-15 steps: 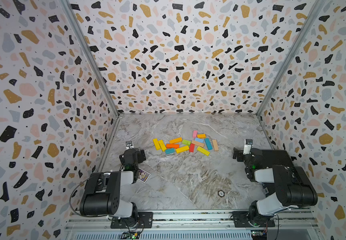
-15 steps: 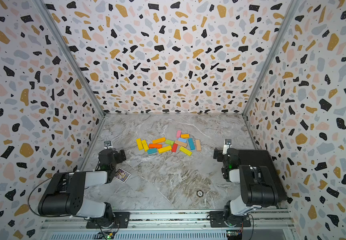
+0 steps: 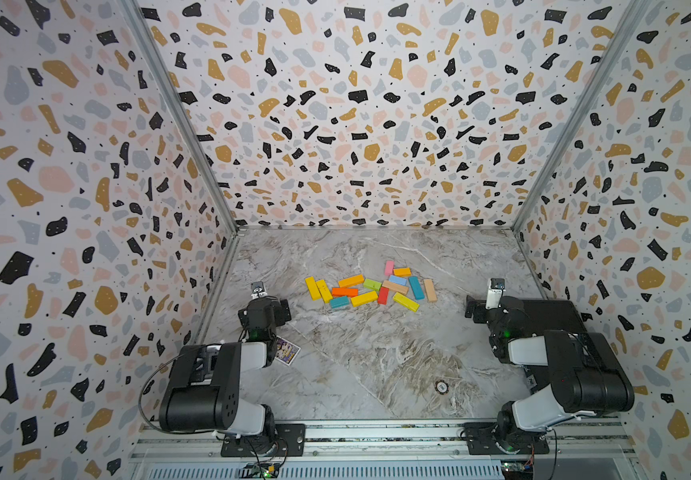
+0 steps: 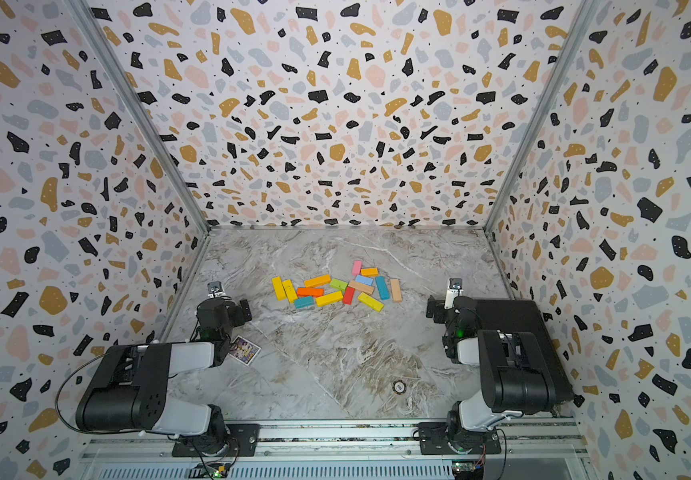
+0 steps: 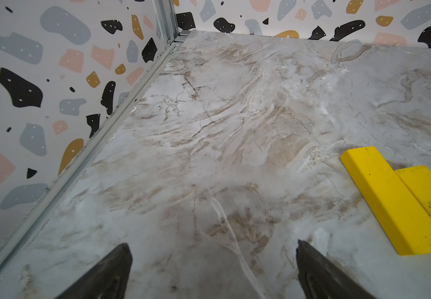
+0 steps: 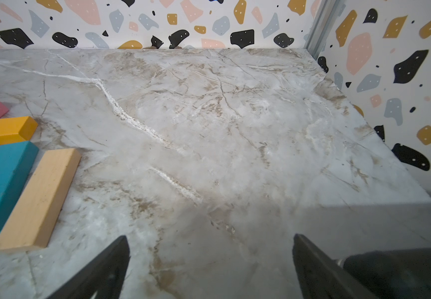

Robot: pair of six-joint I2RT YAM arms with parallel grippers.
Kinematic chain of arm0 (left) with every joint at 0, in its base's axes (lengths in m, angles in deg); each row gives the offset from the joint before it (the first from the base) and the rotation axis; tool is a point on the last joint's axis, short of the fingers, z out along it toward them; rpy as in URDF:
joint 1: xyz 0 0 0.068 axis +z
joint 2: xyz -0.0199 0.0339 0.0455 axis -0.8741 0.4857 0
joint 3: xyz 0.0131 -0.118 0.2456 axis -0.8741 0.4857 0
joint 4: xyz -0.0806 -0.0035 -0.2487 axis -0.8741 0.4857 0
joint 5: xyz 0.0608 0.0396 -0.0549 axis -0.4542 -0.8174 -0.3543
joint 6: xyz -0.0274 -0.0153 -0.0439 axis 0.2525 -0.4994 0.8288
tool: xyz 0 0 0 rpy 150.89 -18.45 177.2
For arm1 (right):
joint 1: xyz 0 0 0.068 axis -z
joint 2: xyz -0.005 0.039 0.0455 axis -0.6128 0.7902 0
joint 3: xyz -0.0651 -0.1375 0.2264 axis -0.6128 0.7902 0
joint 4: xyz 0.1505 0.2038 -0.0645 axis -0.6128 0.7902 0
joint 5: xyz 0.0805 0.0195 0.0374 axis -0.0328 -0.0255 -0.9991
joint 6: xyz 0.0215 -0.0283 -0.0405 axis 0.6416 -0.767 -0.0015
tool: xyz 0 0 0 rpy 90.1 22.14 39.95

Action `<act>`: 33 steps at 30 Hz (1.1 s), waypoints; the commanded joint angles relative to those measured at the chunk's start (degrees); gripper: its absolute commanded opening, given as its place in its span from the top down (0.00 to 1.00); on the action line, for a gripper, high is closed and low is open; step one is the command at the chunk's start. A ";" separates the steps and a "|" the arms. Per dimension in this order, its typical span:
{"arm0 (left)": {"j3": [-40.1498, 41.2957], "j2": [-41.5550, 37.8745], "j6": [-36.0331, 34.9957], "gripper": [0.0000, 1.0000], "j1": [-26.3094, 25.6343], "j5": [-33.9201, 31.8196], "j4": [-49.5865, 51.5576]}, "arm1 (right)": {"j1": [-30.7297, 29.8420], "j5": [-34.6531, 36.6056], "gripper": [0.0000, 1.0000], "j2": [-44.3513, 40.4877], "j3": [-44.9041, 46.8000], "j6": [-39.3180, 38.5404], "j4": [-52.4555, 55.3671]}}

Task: Assemble the letter h with building blocks
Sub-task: Pick up the building block from the center of the board.

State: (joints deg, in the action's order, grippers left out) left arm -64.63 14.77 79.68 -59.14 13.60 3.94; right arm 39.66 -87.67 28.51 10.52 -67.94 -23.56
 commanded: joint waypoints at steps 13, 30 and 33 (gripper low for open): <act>-1.27 -0.47 -0.44 0.01 -0.22 0.05 -2.24 | -0.01 -0.20 0.00 -0.73 -0.26 -0.20 -0.53; -12.63 -16.92 2.92 0.01 -5.09 -7.31 20.73 | -0.53 3.02 0.00 -7.44 -0.95 0.26 5.55; -12.77 -23.66 8.01 0.01 -5.14 -6.87 20.97 | -1.45 4.25 0.00 -11.43 -3.84 -0.36 13.77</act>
State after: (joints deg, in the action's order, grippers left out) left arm -77.11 -5.10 82.84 -64.23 7.52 21.66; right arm 39.05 -84.96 20.49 10.02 -67.81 -17.42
